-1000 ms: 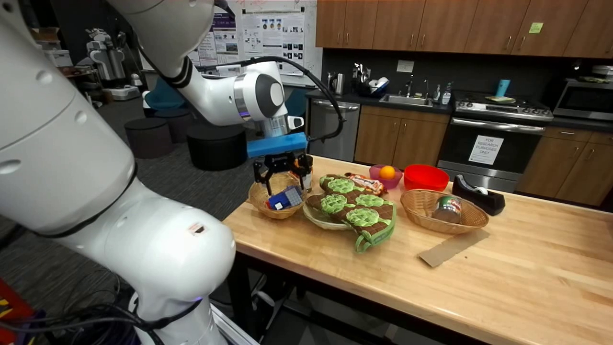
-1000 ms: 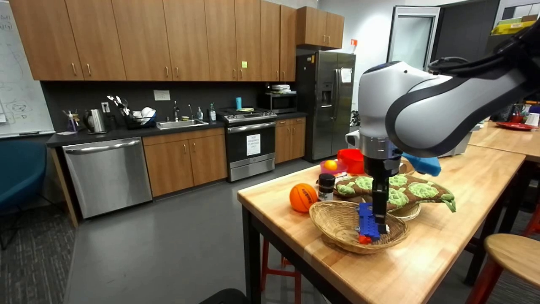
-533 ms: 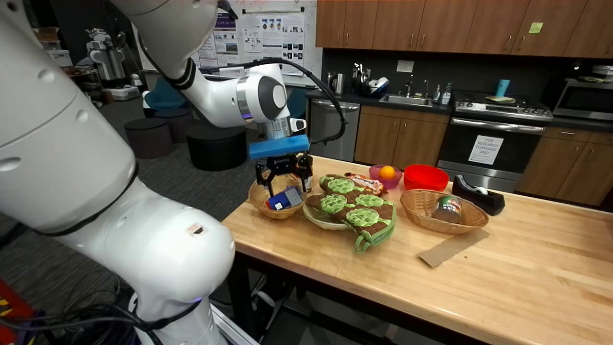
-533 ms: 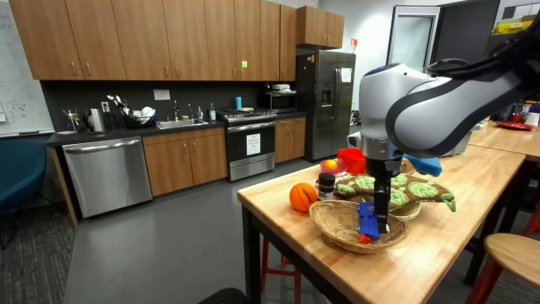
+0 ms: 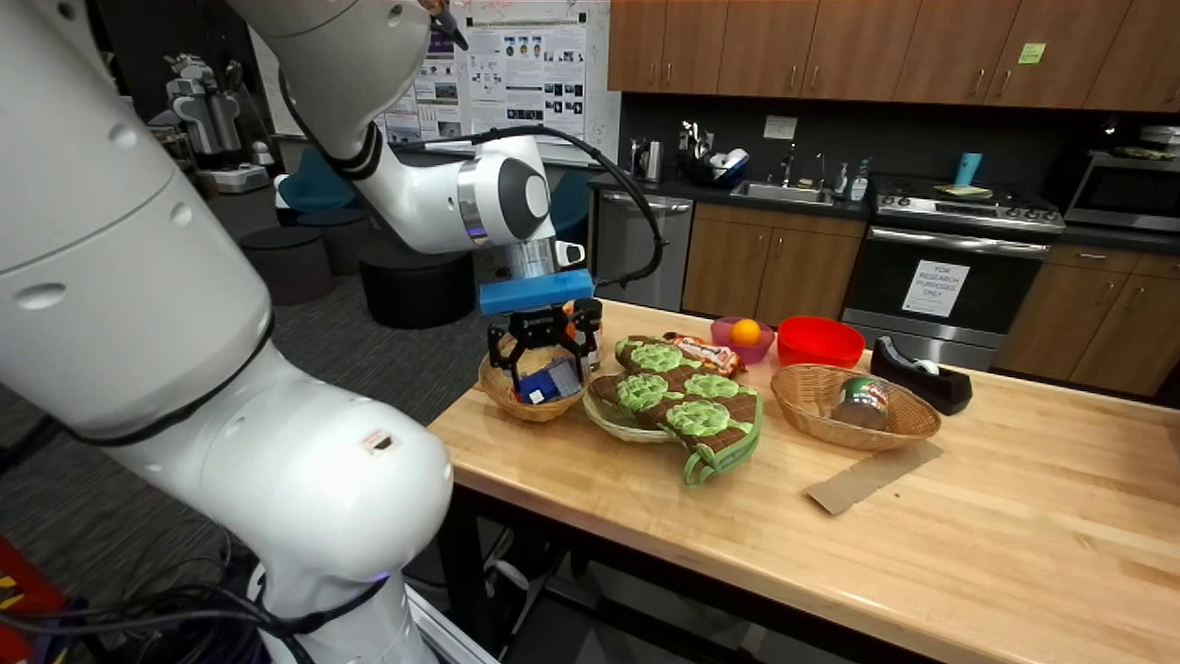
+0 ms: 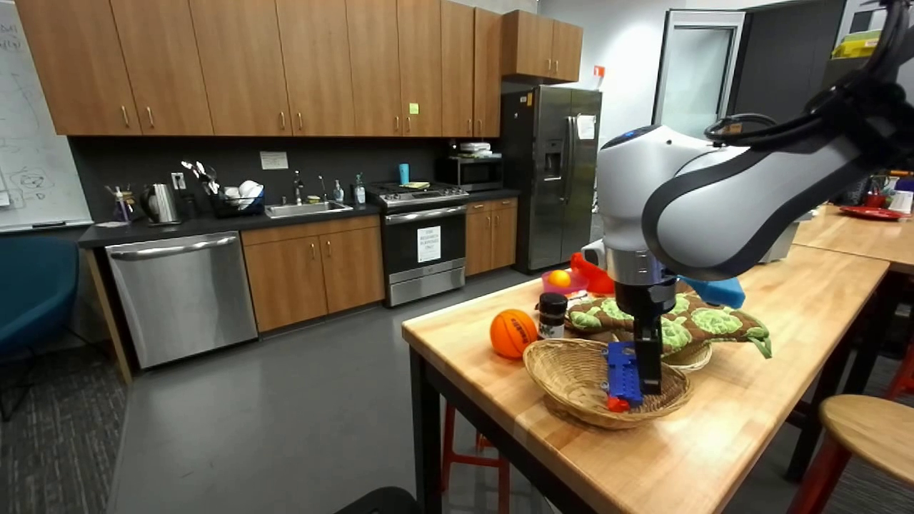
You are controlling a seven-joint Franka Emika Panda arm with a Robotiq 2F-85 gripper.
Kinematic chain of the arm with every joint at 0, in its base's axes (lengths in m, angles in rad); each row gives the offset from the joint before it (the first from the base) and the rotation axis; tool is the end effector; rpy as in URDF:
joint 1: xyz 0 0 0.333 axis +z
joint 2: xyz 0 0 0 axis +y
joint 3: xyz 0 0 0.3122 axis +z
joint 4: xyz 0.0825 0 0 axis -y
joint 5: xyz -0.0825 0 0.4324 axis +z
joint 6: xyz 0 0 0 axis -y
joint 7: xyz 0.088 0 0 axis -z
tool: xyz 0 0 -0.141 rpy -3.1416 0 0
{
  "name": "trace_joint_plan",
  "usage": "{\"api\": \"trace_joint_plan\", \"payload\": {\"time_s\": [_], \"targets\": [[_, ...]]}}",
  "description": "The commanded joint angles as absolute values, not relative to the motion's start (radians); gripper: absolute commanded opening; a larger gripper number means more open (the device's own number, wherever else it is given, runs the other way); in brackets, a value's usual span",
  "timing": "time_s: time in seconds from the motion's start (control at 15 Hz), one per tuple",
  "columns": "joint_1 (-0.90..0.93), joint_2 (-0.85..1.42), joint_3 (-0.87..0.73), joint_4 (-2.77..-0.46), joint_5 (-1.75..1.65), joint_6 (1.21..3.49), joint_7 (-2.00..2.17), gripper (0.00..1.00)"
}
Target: Put the blue object directly on the counter
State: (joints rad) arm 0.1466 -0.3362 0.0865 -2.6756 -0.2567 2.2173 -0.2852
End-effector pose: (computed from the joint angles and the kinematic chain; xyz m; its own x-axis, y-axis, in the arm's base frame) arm 0.4076 0.0772 0.2644 0.7728 0.6041 -0.1947 0.6327 -0.7573 0.1615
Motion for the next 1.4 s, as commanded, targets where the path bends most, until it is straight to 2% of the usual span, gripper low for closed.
{"api": "trace_joint_plan", "payload": {"time_s": [0.0, 0.47, 1.33], "targets": [[0.149, -0.294, 0.110, -2.629, -0.301, 2.154, -0.303, 1.00], [0.166, -0.266, 0.164, -2.566, -0.391, 2.078, -0.288, 1.00], [0.150, -0.239, 0.163, -2.520, -0.443, 2.112, -0.263, 1.00]]}}
